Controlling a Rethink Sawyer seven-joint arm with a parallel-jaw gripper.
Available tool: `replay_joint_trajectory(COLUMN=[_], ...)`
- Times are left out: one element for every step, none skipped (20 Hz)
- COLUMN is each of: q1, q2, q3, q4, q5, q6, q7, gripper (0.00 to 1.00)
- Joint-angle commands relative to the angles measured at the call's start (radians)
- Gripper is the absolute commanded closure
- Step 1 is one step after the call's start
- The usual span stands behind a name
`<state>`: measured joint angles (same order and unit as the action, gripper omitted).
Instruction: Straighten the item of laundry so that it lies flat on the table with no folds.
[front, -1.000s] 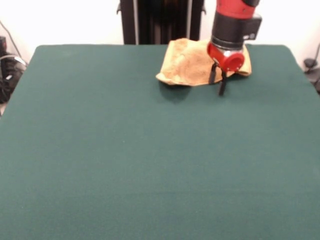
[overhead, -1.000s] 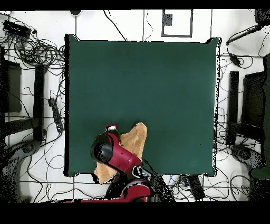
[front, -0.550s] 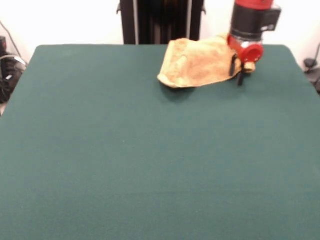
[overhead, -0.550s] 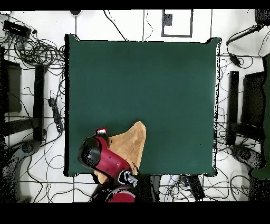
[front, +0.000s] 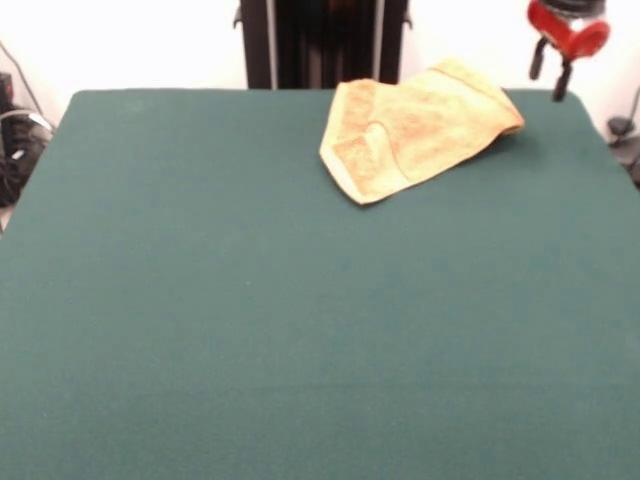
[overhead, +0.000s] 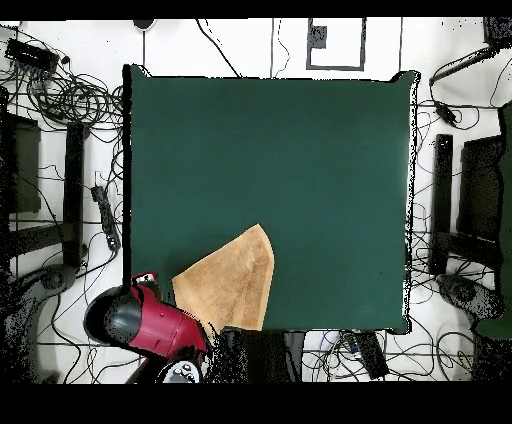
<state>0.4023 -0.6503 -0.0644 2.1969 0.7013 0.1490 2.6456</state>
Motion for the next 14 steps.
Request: replay_joint_trajectory(q1=[-0.067, -0.09, -0.106, -0.12, -0.133, -0.14, -0.147, -0.151, -0.148, -0.154, -0.161, -0.152, -0.156, -0.165], q2=[0.072, 0.084, 0.094, 0.099, 0.104, 0.109, 0.114, 0.116, 0.117, 0.116, 0.111, 0.101, 0.09, 0.072], q3=[0.012, 0.026, 0.037, 0.045, 0.054, 0.057, 0.056, 0.057, 0.051, 0.052, 0.05, 0.019, -0.004, -0.017], q4=[-0.028, -0.027, -0.027, -0.029, -0.029, -0.032, -0.031, -0.034, -0.036, -0.04, -0.048, -0.067, -0.086, -0.103], q5=[0.036, 0.021, 0.01, 0.0, -0.01, -0.018, -0.028, -0.034, -0.037, -0.044, -0.056, -0.064, -0.079, -0.097], q6=[-0.053, -0.079, -0.099, -0.11, -0.121, -0.129, -0.136, -0.139, -0.139, -0.141, -0.149, -0.138, -0.122, -0.109], q7=[0.187, 0.171, 0.163, 0.154, 0.149, 0.142, 0.136, 0.132, 0.128, 0.123, 0.114, 0.092, 0.065, 0.042], gripper=[0.0, 0.0, 0.0, 0.0, 0.0, 0.0, 0.0, 0.0, 0.0, 0.0, 0.0, 0.0, 0.0, 0.0])
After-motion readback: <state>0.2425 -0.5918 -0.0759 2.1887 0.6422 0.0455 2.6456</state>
